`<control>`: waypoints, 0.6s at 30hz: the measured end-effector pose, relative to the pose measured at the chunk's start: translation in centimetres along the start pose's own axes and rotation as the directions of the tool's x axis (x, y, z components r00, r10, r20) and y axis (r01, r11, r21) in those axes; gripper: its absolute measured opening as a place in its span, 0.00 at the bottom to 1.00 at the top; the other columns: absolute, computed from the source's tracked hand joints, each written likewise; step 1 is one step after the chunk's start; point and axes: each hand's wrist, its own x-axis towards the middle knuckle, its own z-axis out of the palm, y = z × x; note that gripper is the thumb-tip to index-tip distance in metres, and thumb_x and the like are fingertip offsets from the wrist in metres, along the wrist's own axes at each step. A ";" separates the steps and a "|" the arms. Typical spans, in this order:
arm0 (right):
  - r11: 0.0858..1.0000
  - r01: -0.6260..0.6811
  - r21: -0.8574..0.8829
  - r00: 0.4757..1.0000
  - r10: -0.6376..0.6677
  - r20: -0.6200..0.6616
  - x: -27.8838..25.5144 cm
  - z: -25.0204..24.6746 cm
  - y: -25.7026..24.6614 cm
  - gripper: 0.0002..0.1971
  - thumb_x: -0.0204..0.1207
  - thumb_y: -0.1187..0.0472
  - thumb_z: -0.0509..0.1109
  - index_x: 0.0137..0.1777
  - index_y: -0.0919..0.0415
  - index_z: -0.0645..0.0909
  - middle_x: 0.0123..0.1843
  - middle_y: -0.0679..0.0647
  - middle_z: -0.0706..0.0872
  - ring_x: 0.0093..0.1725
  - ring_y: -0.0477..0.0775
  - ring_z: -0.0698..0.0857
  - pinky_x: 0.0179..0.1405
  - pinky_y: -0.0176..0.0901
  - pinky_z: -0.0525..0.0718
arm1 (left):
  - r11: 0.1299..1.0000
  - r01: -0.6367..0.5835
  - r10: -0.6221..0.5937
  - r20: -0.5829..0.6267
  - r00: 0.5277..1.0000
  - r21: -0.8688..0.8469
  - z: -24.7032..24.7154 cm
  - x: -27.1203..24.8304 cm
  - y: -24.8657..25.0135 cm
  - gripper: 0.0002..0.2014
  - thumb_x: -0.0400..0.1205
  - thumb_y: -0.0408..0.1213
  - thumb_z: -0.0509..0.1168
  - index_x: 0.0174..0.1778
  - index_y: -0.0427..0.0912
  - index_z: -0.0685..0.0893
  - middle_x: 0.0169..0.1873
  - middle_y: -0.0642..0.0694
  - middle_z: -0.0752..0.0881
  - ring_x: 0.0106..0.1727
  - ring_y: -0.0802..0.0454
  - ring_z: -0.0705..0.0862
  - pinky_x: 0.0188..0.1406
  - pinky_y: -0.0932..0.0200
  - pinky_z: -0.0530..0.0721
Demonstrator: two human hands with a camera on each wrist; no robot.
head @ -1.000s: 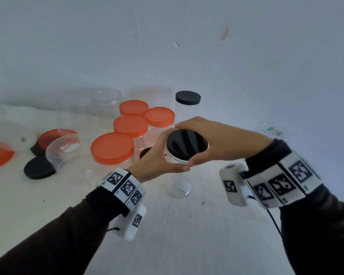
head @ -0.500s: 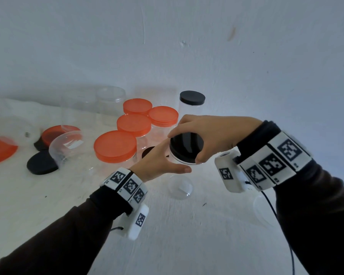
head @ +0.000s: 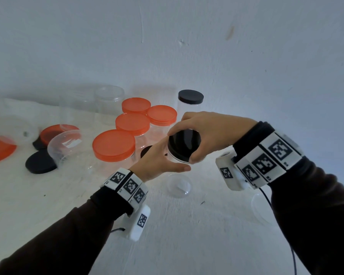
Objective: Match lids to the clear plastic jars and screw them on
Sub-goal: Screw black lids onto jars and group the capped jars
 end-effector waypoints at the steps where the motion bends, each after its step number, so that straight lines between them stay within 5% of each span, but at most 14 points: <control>1: 1.000 -0.005 -0.002 1.000 0.005 -0.012 -0.1 0.1 0.0 0.35 0.62 0.50 0.78 0.70 0.39 0.70 0.59 0.44 0.72 0.58 0.49 0.74 0.58 0.45 0.79 | 1.000 -0.001 0.001 -0.002 1.000 0.000 0.0 0.0 0.0 0.34 0.66 0.31 0.79 0.64 0.56 0.72 0.59 0.57 0.82 0.60 0.71 0.78 0.56 0.78 0.73; 13: 0.997 -0.007 -0.078 0.996 0.000 -0.094 -0.7 1.5 -0.5 0.35 0.69 0.43 0.73 0.74 0.46 0.66 0.63 0.50 0.72 0.58 0.49 0.74 0.57 0.41 0.77 | 0.996 0.000 0.006 -0.076 0.997 0.085 0.5 -0.3 -0.3 0.34 0.64 0.38 0.80 0.64 0.54 0.73 0.55 0.59 0.83 0.57 0.72 0.79 0.54 0.77 0.75; 18: 0.997 0.017 -0.081 0.999 -0.020 -0.037 -0.4 1.0 -0.7 0.33 0.69 0.45 0.74 0.73 0.51 0.70 0.61 0.53 0.74 0.59 0.53 0.75 0.59 0.49 0.79 | 0.999 0.009 -0.008 -0.032 0.999 0.034 0.2 -0.2 -0.1 0.32 0.64 0.36 0.81 0.60 0.58 0.75 0.55 0.58 0.85 0.59 0.68 0.80 0.58 0.72 0.76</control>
